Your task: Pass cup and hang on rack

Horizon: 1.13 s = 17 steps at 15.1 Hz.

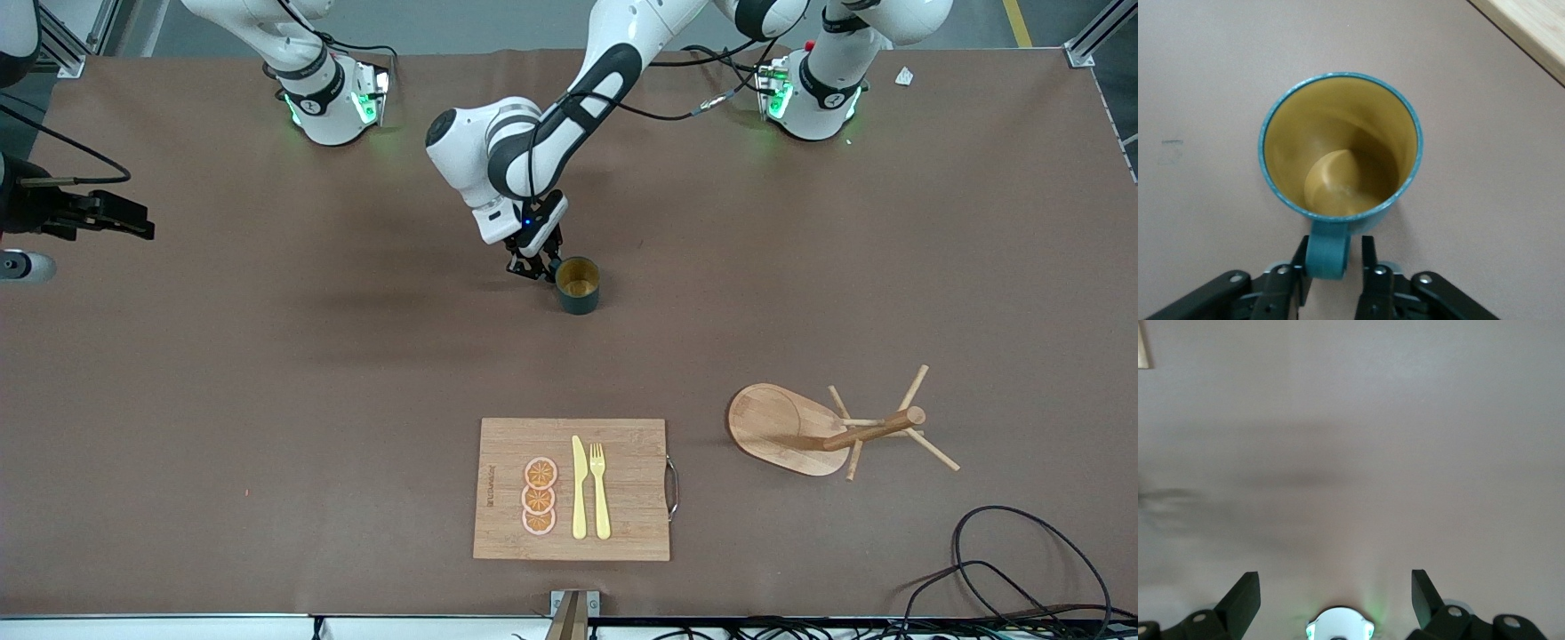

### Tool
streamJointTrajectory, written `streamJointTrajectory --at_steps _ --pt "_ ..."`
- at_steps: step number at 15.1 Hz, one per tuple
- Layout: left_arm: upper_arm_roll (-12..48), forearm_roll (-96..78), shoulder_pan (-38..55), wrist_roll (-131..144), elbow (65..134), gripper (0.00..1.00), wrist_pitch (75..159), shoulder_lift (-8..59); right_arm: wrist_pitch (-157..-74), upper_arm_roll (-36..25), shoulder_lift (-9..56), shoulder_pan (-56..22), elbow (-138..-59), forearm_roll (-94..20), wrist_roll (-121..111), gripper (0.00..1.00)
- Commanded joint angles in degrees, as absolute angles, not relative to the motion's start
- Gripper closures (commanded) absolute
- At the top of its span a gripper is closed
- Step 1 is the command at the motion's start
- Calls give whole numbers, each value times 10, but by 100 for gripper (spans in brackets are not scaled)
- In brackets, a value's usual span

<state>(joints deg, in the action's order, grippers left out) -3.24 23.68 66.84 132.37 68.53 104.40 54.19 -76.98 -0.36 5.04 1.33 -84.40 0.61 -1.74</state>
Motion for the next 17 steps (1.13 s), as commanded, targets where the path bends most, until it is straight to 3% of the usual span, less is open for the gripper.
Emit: streamJointTrajectory --at_steps 1,6,11,17 --pt "-39 247 676 1315 676 68 1032 539 -751 -19 46 3 -839 -9 -7 0" --pt "-39 247 676 1314 676 76 1031 534 -759 -30 19 -1 -850 -9 -12 0" --pt "-36 247 675 1309 676 99 1031 530 -812 -30 -65 -2 -948 -8 -13 0" --pt "-39 221 622 1216 676 99 1031 464 -807 -29 -76 -2 -943 -7 -14 0"
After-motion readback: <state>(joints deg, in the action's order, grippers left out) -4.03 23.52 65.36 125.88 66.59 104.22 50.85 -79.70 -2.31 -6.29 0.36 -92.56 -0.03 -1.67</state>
